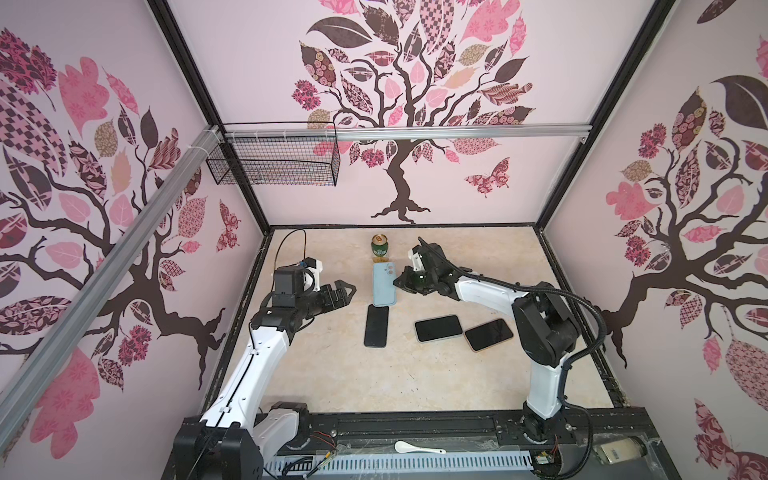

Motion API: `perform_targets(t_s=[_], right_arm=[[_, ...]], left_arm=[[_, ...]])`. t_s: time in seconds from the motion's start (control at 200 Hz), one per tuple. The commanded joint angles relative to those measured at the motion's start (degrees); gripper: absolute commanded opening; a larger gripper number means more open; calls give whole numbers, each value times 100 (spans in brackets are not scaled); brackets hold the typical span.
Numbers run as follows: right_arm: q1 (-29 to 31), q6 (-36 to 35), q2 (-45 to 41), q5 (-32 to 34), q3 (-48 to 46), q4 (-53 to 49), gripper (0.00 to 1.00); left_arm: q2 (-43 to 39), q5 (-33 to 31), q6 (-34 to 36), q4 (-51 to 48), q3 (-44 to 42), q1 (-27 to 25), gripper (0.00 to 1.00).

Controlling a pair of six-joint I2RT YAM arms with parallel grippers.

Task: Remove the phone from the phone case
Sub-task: 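Lay the case flat near the can with the right gripper while the left draws back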

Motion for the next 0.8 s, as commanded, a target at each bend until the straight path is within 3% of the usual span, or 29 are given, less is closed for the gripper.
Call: perform_targets(t_s=[0.0,0.185,0.335,0.435,0.795], right_arm=[[-53,182,504,-102,542,-324,0],[-57,205,1091,-1,1120,-578,0],[-84,231,1409,50,1368,-636,0],[-103,221,1593,111,1542,-737,0],[-158,275,2043,126,1946,-867,0]], left_arm=[[139,-763,393,-375,318,-193,98],[454,-1296,398,-687,524,-363,98],[383,-1764,-393,-509,387,-296,98],[291,-1410,-702,-343,343,-88,98],[230,-869,63,-327,342,-50,98]])
